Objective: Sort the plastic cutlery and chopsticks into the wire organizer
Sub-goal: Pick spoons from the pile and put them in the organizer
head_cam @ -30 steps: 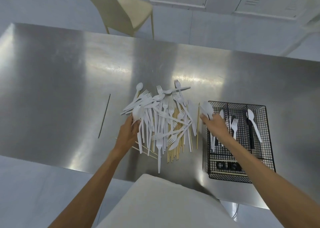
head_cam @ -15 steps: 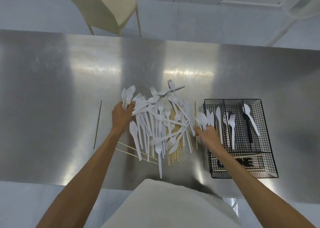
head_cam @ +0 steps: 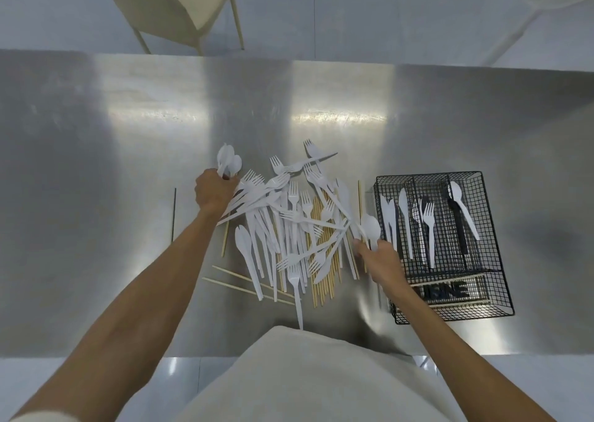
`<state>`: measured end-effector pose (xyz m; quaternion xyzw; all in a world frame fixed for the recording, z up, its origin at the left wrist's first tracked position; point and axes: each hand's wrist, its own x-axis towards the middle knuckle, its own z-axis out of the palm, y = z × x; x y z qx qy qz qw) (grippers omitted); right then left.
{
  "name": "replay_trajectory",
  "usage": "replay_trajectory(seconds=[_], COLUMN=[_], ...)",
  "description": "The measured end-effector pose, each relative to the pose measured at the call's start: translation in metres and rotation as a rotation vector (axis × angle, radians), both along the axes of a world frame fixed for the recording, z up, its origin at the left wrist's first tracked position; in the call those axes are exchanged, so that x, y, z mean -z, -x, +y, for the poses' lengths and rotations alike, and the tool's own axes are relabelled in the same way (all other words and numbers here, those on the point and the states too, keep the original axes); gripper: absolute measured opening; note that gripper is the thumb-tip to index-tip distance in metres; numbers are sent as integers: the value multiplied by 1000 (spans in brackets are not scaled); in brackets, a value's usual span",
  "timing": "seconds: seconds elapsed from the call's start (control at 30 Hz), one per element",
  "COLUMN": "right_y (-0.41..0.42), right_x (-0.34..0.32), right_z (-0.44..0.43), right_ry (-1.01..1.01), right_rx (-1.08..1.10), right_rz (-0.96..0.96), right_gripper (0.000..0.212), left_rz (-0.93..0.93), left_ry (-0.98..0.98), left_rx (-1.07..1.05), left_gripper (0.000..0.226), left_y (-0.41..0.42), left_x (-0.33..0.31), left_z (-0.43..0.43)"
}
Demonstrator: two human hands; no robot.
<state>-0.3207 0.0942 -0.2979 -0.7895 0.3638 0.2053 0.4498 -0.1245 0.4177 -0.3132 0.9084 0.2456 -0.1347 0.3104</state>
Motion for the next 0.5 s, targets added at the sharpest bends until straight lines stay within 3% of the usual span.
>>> replay_trajectory(seconds=[0.5], right_y=[5], right_x=[-3], right_z=[4], right_ry=[-63], right_rx=[46], right_rz=[-3], right_gripper=[28], left_rz=[80], left_ry=[49], left_rx=[-2], left_gripper=[44], left_y=[-11], left_x=[-1], left_z=[4])
